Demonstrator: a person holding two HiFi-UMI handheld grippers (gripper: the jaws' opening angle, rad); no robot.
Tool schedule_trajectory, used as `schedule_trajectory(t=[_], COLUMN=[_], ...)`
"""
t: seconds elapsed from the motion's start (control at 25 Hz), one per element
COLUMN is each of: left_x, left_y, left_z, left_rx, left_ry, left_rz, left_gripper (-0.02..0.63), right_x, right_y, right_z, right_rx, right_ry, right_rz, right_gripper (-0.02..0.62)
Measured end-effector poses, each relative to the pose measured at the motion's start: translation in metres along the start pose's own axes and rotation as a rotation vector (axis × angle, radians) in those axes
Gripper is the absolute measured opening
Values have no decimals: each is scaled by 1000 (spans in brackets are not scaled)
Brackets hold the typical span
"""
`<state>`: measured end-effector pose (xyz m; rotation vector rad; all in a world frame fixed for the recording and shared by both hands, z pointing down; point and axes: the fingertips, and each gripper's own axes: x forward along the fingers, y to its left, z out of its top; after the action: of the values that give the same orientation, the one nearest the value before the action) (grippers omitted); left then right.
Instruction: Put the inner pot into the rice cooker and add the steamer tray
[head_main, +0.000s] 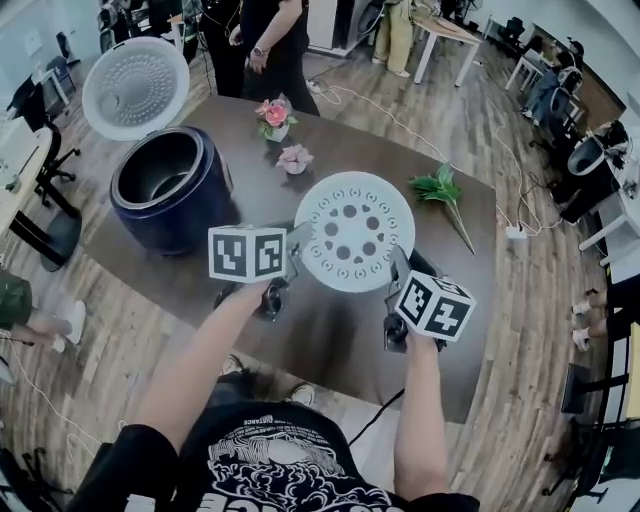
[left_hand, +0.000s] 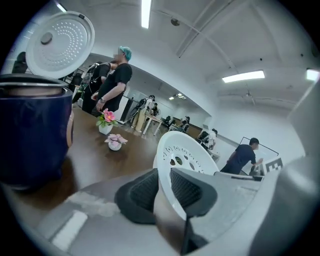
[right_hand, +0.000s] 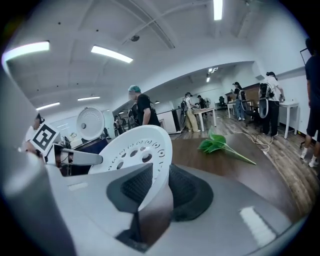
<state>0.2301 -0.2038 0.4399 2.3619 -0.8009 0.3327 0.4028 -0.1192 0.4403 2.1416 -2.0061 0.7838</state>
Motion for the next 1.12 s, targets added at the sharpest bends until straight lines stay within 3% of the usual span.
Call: schedule_trajectory(t=[0.6,1.12], left_x=[-84,-134], left_y=[86,127], left_z=[62,108], left_rx=[-27,-32], left_ry=[-162,-251], left_rz=[121,182], left_gripper=[83,81], right_x=[60,88], right_y=[119,190], right_z=[34,65], right_rx=[-87,-122], right_ry=[0,-9], right_rz=[159,253], right_gripper=[101,101])
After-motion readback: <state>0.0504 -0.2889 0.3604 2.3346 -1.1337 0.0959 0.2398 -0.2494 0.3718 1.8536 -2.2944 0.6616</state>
